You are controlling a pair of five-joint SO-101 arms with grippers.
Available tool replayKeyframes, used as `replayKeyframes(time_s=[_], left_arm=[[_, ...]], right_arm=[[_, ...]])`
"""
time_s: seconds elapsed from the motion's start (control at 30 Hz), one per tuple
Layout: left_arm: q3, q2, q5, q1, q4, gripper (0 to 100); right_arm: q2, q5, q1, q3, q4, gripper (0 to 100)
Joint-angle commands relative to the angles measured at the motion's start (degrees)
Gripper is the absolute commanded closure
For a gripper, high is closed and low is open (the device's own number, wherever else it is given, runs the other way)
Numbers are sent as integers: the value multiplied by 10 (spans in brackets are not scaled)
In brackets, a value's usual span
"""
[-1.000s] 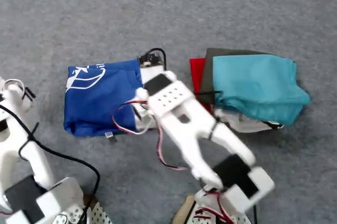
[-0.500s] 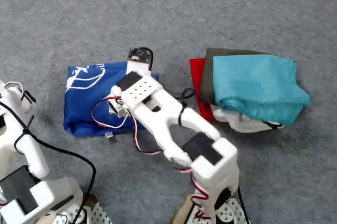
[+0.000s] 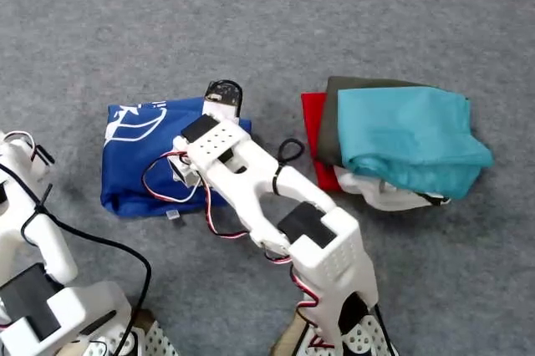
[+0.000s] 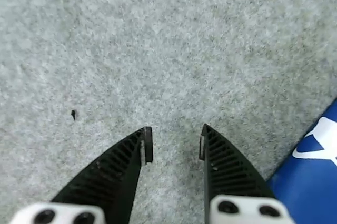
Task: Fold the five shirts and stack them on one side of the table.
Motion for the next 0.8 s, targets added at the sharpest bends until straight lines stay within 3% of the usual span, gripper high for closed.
replayKeyframes(time_s=[0.0,0.1,0.3,0.77], left_arm=[[-30,-4,2,-4,-7,847],[-30,-4,2,-3,-7,847],[-30,-4,2,-3,-7,847],[-25,0,1,12,-8,847]], right_arm=[[15,18,-1,-8,-6,935],[15,35,0,-8,-3,996],[12,58,36,-16,26,997],[-124,271,132,-159,155,997]])
